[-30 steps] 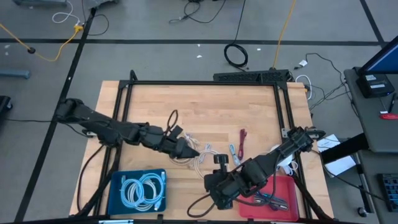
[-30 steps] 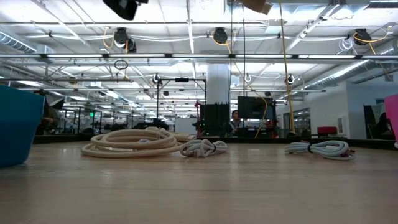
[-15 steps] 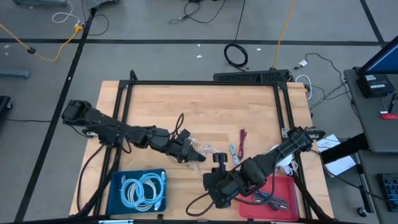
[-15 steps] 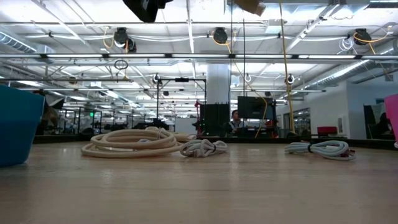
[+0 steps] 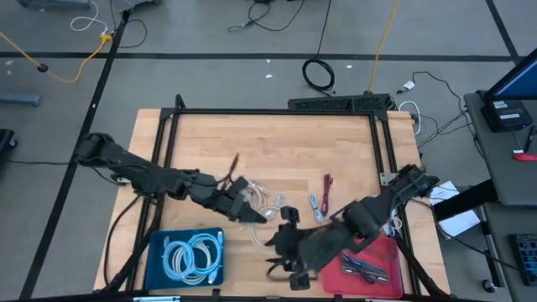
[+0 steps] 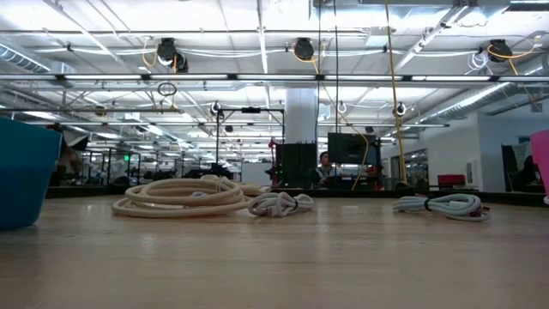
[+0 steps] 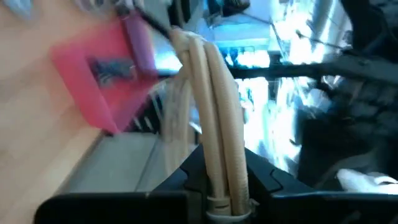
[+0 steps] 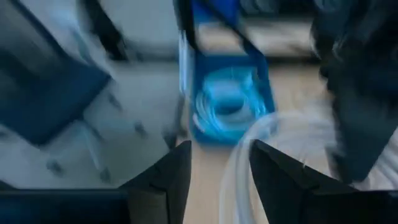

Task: Pick & Place USB Port
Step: Put the right light brown HDMI cable into the blue bin, then put the pink and black charger cable into the pink bin

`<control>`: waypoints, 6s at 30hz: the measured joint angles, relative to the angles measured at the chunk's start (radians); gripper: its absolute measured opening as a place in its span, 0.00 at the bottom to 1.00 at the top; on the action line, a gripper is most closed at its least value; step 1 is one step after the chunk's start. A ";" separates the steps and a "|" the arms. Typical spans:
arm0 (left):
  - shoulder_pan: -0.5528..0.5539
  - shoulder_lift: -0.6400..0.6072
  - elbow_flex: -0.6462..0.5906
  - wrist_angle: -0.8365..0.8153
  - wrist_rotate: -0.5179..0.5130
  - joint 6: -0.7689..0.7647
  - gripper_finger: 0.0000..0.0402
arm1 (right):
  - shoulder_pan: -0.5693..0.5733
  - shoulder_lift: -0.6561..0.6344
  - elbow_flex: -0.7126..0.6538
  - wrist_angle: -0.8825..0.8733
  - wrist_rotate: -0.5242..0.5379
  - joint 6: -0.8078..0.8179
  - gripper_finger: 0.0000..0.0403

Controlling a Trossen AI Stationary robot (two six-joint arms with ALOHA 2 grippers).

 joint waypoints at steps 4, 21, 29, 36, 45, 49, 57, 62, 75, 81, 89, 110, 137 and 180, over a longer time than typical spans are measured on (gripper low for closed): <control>-0.024 -0.102 -0.009 -0.253 -0.201 0.026 0.12 | 0.035 -0.112 0.003 0.172 -0.041 -0.036 0.38; -0.691 0.070 -0.008 -0.443 -1.243 -0.704 0.12 | 0.311 -0.398 0.002 -0.136 0.395 -0.104 0.38; -0.733 0.286 0.050 -0.361 -1.503 -0.848 0.12 | 0.345 -0.405 -0.013 -0.235 0.446 -0.073 0.38; -0.716 0.264 0.064 -0.395 -1.325 -0.830 0.12 | 0.345 -0.408 -0.085 -0.234 0.444 -0.053 0.37; -0.645 0.213 0.353 -1.192 -0.730 -0.808 0.12 | 0.344 -0.407 -0.200 -0.235 0.444 0.010 0.37; -0.634 0.212 0.545 -1.470 -0.688 -0.722 0.12 | 0.344 -0.407 -0.250 -0.231 0.444 0.044 0.36; -0.660 0.244 0.709 -1.811 -0.194 -0.780 0.12 | 0.343 -0.469 -0.394 -0.128 0.447 0.080 0.36; -0.700 0.268 0.712 -1.834 -0.037 -0.912 0.12 | 0.343 -0.549 -0.506 -0.017 0.448 0.096 0.36; -0.686 0.454 0.710 -1.830 0.183 -0.905 0.12 | 0.343 -0.738 -0.776 0.411 0.443 -0.024 0.36; -0.686 0.475 0.677 -1.833 0.184 -0.897 0.12 | 0.343 -0.737 -0.795 0.477 0.390 -0.062 0.36; -0.646 0.471 0.585 -1.828 0.197 -0.851 0.12 | 0.343 -0.727 -0.796 0.501 0.388 -0.070 0.36; -0.575 0.470 0.508 -1.752 0.181 -0.766 0.48 | 0.343 -0.726 -0.796 0.550 0.362 -0.074 0.36; -0.561 0.248 0.509 -1.409 -0.589 -0.842 0.49 | 0.344 -0.726 -0.795 0.543 0.362 -0.051 0.36; -0.213 0.103 0.509 -0.631 -0.565 0.584 0.49 | -0.634 -0.589 -1.435 0.116 -0.290 0.697 0.40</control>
